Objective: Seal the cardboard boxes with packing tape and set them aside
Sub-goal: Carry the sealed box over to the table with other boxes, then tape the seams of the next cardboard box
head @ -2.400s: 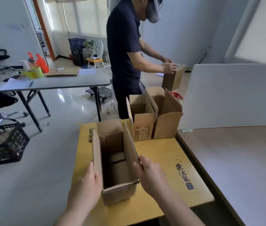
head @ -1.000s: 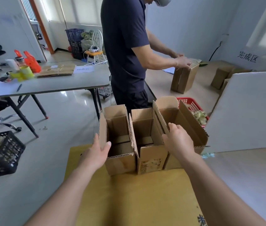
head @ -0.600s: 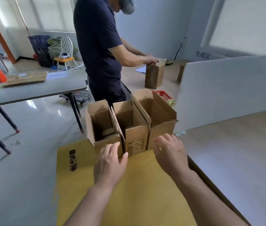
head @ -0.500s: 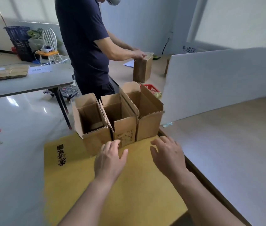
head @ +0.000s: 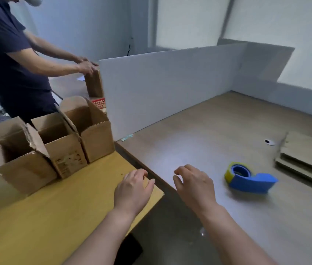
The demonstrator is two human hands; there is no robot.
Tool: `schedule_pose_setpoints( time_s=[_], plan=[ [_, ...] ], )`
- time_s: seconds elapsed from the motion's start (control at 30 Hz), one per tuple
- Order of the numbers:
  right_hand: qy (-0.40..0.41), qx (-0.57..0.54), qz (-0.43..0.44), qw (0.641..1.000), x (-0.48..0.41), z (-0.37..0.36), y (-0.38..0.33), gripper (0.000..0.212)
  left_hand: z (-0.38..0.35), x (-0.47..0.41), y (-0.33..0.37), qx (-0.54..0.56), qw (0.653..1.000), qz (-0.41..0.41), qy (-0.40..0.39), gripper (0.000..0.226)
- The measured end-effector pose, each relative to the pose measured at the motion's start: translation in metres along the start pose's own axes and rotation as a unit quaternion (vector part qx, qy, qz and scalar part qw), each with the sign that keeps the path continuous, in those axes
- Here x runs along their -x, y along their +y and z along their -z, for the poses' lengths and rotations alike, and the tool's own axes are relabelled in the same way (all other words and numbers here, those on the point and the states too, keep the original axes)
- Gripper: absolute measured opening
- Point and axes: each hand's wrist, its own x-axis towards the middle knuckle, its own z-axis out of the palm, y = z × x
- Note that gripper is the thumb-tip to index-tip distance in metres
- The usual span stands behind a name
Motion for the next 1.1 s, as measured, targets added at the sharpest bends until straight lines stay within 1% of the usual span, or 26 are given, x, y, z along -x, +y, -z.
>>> schedule_pose_setpoints(
  time_s=[0.03,0.17,0.23,0.3,0.4,0.47,0.5,0.57,0.7,0.8,0.9,0.97,1.1],
  plan=[
    [0.013,0.0,-0.012,1.0,0.004,0.007,0.023,0.004,-0.01,-0.003,0.021,0.002,1.0,-0.013,-0.004,0.039],
    [0.061,0.03,-0.064,0.996,0.024,0.041,0.122,0.005,-0.055,-0.012,0.123,0.016,0.996,-0.076,-0.032,0.039],
    [0.074,0.065,-0.094,0.991,0.036,0.059,0.171,0.014,-0.078,-0.017,0.174,0.022,0.992,-0.113,-0.045,0.04],
    [0.087,0.089,-0.129,0.984,0.048,0.074,0.217,0.024,-0.1,-0.022,0.221,0.027,0.989,-0.132,-0.055,0.038],
    [0.109,0.114,-0.16,0.974,0.067,0.093,0.283,0.028,-0.135,-0.026,0.288,0.042,0.987,-0.145,-0.062,0.029],
    [0.107,0.123,-0.182,0.97,0.079,0.107,0.318,0.026,-0.156,-0.025,0.326,0.055,0.982,-0.163,-0.072,0.03],
    [0.103,0.124,-0.195,0.968,0.085,0.113,0.334,0.021,-0.165,-0.023,0.343,0.058,0.979,-0.177,-0.08,0.033],
    [0.099,0.121,-0.22,0.963,0.098,0.124,0.361,0.008,-0.18,-0.02,0.37,0.061,0.971,-0.212,-0.098,0.04],
    [0.089,0.132,-0.277,0.948,0.116,0.14,0.404,0.005,-0.206,-0.024,0.413,0.047,0.955,-0.264,-0.123,0.048],
    [0.08,0.124,-0.311,0.939,0.122,0.147,0.429,0.007,-0.221,-0.03,0.441,0.045,0.947,-0.291,-0.131,0.05],
    [0.048,0.119,-0.341,0.931,0.123,0.149,0.453,0.009,-0.236,-0.044,0.462,0.047,0.942,-0.304,-0.135,0.052],
    [0.012,0.105,-0.367,0.924,0.118,0.152,0.468,0.013,-0.247,-0.058,0.474,0.047,0.938,-0.309,-0.15,0.053],
    [0.001,0.105,-0.382,0.918,0.106,0.148,0.503,0.024,-0.274,-0.092,0.491,0.038,0.93,-0.313,-0.189,0.054]
  ],
)
